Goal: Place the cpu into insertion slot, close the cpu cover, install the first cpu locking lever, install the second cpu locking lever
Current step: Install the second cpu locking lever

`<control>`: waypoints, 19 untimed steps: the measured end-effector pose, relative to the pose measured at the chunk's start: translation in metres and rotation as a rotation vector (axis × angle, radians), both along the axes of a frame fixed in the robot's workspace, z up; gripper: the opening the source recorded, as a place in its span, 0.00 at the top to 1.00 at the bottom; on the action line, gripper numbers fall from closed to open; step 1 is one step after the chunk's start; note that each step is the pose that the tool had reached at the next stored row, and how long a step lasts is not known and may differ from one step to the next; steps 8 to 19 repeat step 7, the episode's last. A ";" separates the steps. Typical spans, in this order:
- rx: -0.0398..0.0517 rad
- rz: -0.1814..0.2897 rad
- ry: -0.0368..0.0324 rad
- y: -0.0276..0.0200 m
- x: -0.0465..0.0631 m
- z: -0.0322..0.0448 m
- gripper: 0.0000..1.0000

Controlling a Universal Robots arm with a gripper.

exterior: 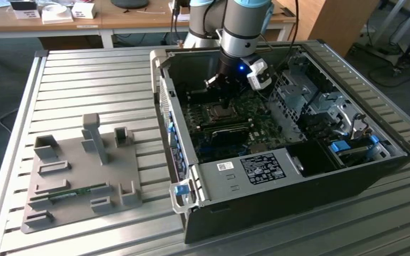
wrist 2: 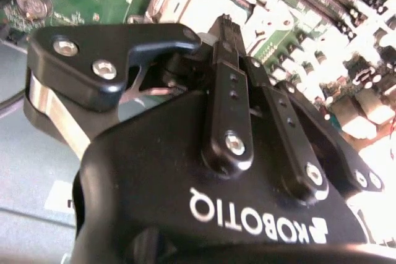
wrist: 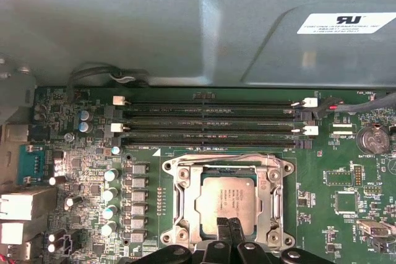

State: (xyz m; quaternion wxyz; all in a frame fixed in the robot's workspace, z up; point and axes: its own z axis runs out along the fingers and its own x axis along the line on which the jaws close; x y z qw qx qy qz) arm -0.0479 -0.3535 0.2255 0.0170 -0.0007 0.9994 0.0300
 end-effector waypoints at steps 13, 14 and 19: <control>-0.0002 0.000 0.0002 0.0000 0.001 0.0001 0.89; -0.0002 0.000 0.0002 0.0000 0.001 0.0001 0.89; -0.0002 0.000 0.0002 0.0000 0.001 0.0001 0.89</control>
